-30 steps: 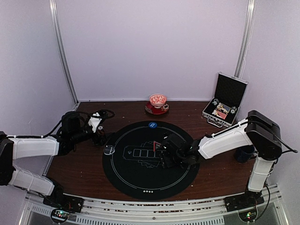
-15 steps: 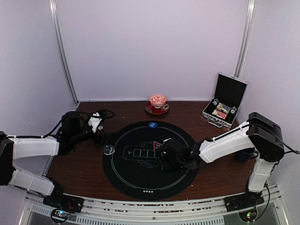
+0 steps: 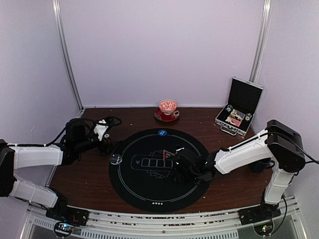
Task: Distribute texas hold em gaming equipment
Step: Pick up the big blind button from the poker table mat.
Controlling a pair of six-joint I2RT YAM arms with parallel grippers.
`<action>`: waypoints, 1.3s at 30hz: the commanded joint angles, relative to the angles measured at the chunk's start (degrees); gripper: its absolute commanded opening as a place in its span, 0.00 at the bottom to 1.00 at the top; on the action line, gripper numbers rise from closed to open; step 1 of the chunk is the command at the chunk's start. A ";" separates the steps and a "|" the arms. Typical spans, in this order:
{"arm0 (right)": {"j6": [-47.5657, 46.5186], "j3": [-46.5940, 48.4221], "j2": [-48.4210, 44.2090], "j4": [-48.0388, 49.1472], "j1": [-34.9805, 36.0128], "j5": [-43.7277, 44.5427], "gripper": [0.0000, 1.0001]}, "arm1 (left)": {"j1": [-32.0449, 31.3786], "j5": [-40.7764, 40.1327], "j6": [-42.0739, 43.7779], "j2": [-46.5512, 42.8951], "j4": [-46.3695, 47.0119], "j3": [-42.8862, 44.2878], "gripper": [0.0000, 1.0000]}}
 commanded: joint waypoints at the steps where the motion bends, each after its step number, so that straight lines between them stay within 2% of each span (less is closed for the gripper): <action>1: 1.44 -1.64 0.51 -4.67 0.73 -2.98 0.68 | 0.18 -0.37 0.53 0.09 3.39 -0.46 0.98; 10: 1.27 -1.18 1.65 -4.21 0.71 -3.25 0.59 | 0.19 -0.62 0.53 0.10 3.48 -0.47 0.98; 12: 1.20 -1.02 1.84 -4.29 0.76 -3.34 0.53 | 0.18 -0.64 0.49 0.10 3.54 -0.45 0.98; 20: 0.68 0.14 1.95 -4.69 1.00 -3.52 0.48 | 0.19 -0.81 0.53 0.11 3.57 -0.45 0.98; 39: -3.86 7.43 1.35 -6.39 6.68 -2.90 0.53 | 0.18 -1.06 0.61 0.20 3.68 -0.45 0.98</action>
